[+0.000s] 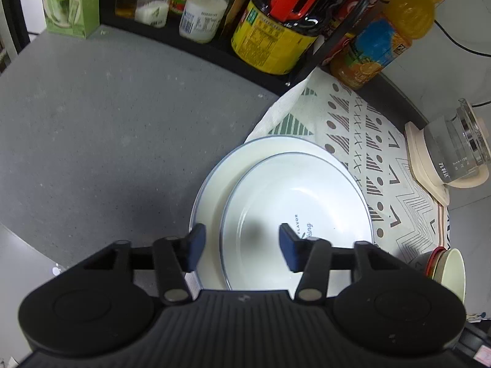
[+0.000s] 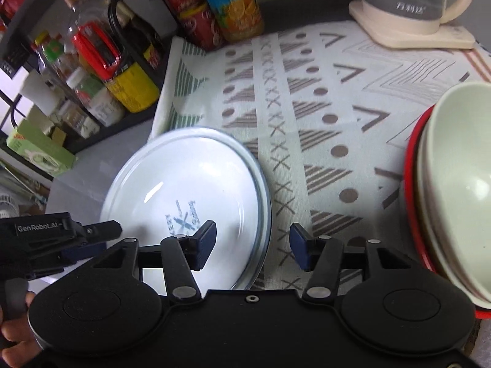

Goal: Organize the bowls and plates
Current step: 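Carry the 'BAKERY' plate with both grippers onto the plate stack, then open both grippers to release the 'BAKERY' plate, then move both grippers to the red bowl stack and grip its rim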

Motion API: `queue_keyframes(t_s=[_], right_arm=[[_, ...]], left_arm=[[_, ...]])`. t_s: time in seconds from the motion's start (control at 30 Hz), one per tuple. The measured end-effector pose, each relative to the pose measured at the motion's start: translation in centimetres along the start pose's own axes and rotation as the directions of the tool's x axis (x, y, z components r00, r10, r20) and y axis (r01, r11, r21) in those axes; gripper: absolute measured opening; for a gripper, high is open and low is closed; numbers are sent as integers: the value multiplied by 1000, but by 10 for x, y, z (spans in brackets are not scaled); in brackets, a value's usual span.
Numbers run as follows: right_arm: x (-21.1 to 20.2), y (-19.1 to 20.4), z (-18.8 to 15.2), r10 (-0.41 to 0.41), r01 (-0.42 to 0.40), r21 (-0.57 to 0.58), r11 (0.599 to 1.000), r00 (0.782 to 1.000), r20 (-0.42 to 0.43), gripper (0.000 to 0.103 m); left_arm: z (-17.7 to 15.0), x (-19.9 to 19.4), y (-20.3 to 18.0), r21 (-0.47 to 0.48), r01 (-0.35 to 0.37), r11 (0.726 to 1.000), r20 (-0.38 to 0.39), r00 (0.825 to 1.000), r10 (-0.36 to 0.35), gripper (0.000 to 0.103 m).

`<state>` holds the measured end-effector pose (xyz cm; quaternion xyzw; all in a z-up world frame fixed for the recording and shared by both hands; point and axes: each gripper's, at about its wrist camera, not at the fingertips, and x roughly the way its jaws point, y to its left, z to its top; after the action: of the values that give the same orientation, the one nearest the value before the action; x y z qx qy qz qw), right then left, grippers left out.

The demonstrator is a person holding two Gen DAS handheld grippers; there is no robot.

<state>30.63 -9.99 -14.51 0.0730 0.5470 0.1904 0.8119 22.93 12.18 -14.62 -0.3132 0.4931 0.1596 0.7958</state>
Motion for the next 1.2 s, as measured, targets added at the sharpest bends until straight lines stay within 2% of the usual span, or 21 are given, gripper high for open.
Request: queue_keyframes(t_s=[0.07, 0.2, 0.3, 0.43, 0.53, 0.67, 0.93, 1.2], right_arm=[[-8, -1, 1, 6, -6, 11, 1000, 1000, 18, 54], [-29, -3, 3, 3, -4, 23, 1000, 998, 64, 62], [-45, -6, 3, -2, -1, 30, 1000, 995, 100, 66], [-63, -11, 0, -7, 0, 43, 999, 989, 146, 75], [-75, -14, -2, -14, 5, 53, 999, 985, 170, 76], [-95, -18, -4, -16, 5, 53, 999, 976, 219, 86], [-119, -42, -7, -49, 25, 94, 995, 964, 260, 94], [-138, -77, -2, -117, 57, 211, 976, 952, 283, 100]], left_arm=[[0, -5, -3, 9, 4, 1000, 13, 1000, -4, 62], [1, -15, -8, 32, 19, 999, 27, 999, -20, 66], [-1, -22, -11, 51, 24, 998, 49, 998, -26, 75], [-3, -24, -20, 78, 35, 996, 48, 998, -38, 76], [-5, -23, -28, 98, 58, 994, 34, 998, -61, 77], [-10, -23, -44, 135, 77, 988, 29, 996, -82, 83], [-18, -16, -82, 204, 124, 971, -9, 992, -125, 83], [-24, -10, -123, 269, 154, 951, -32, 988, -151, 84]])
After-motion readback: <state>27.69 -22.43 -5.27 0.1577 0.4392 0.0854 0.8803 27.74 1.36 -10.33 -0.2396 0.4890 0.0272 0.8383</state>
